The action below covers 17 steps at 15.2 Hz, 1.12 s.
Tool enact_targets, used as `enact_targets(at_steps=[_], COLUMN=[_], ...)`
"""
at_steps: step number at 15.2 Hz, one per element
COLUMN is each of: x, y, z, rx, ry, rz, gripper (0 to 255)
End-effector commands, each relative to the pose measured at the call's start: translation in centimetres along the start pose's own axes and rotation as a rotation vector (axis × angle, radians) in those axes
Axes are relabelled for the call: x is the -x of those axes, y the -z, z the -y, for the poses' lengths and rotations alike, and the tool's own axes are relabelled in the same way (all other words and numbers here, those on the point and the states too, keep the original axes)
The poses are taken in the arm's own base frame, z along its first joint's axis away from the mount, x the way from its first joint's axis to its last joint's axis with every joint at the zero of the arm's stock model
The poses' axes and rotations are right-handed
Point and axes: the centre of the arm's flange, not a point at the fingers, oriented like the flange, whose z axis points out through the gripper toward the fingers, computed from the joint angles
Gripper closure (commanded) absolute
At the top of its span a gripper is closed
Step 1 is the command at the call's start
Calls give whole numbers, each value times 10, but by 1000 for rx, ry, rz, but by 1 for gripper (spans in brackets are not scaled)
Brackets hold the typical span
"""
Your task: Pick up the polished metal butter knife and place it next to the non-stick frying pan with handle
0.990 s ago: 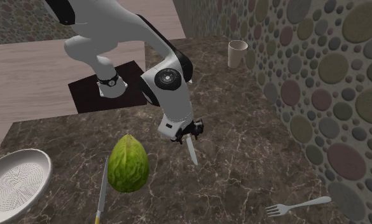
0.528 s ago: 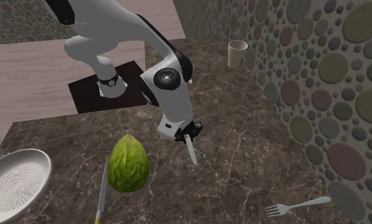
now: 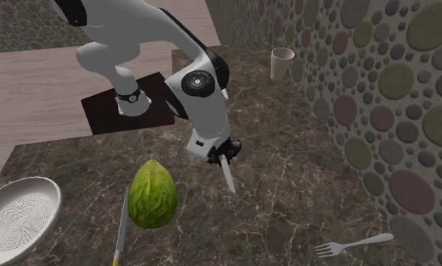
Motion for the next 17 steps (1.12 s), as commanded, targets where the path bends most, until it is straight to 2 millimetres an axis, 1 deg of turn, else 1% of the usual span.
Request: enact_targets(at_steps=[1, 16, 17], x=[0, 0, -1], y=[9, 86, 88], z=[2, 15, 2], rx=[0, 0, 0], ry=[0, 0, 0], rz=[0, 0, 0], gripper=[255, 255, 255])
